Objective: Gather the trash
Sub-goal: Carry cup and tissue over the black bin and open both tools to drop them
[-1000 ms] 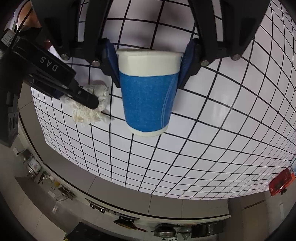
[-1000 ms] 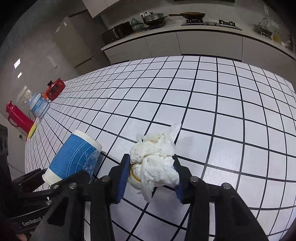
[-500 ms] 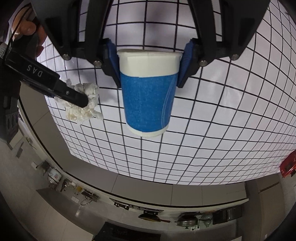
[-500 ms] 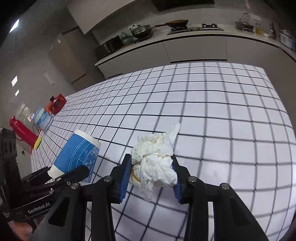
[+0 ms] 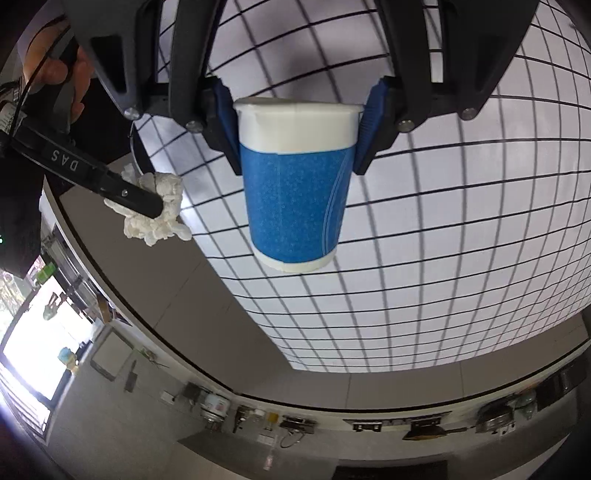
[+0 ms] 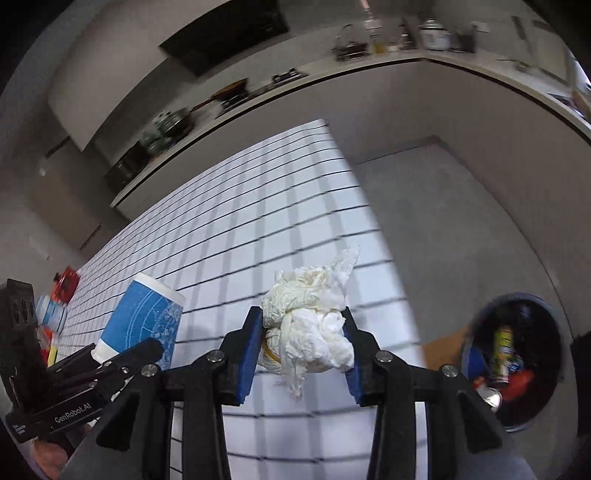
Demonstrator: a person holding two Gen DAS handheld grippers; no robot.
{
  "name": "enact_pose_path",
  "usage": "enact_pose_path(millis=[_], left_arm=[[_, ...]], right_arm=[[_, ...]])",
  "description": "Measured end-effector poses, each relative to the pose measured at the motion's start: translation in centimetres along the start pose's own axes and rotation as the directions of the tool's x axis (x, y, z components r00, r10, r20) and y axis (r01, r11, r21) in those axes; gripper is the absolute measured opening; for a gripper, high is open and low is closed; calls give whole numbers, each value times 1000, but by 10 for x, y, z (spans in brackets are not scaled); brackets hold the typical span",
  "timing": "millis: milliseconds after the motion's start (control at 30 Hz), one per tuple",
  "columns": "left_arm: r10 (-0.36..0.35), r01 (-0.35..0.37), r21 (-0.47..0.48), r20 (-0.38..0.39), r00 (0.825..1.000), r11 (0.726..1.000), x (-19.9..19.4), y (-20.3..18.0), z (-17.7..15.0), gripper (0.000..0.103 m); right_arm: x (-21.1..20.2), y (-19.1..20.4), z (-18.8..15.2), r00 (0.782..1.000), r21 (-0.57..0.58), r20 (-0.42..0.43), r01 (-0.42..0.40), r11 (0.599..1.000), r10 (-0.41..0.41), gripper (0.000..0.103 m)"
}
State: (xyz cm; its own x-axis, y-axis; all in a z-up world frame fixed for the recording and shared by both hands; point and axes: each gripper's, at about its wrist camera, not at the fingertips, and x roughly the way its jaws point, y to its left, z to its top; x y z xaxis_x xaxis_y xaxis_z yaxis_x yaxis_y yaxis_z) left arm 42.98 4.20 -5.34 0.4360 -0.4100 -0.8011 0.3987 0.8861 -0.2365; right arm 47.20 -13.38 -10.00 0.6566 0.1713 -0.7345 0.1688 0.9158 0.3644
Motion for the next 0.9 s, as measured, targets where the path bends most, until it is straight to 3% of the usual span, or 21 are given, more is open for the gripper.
enact_pose_path(millis=[233, 467, 700, 900], left_arm=[[-42, 42, 63, -1, 999, 997, 20, -117, 2, 58], [-77, 77, 3, -20, 997, 997, 62, -230, -1, 58], [-17, 11, -52, -113, 993, 999, 131, -270, -27, 58], [37, -55, -92, -186, 982, 994, 180, -261, -44, 61]], right_arm=[[-64, -132, -12, 997, 83, 44, 56, 995, -59, 42], [-74, -271, -27, 996, 70, -48, 74, 995, -71, 42], [-44, -330, -38, 981, 31, -189, 49, 998, -43, 42], [-9, -343, -46, 967, -8, -255, 24, 1000, -25, 45]])
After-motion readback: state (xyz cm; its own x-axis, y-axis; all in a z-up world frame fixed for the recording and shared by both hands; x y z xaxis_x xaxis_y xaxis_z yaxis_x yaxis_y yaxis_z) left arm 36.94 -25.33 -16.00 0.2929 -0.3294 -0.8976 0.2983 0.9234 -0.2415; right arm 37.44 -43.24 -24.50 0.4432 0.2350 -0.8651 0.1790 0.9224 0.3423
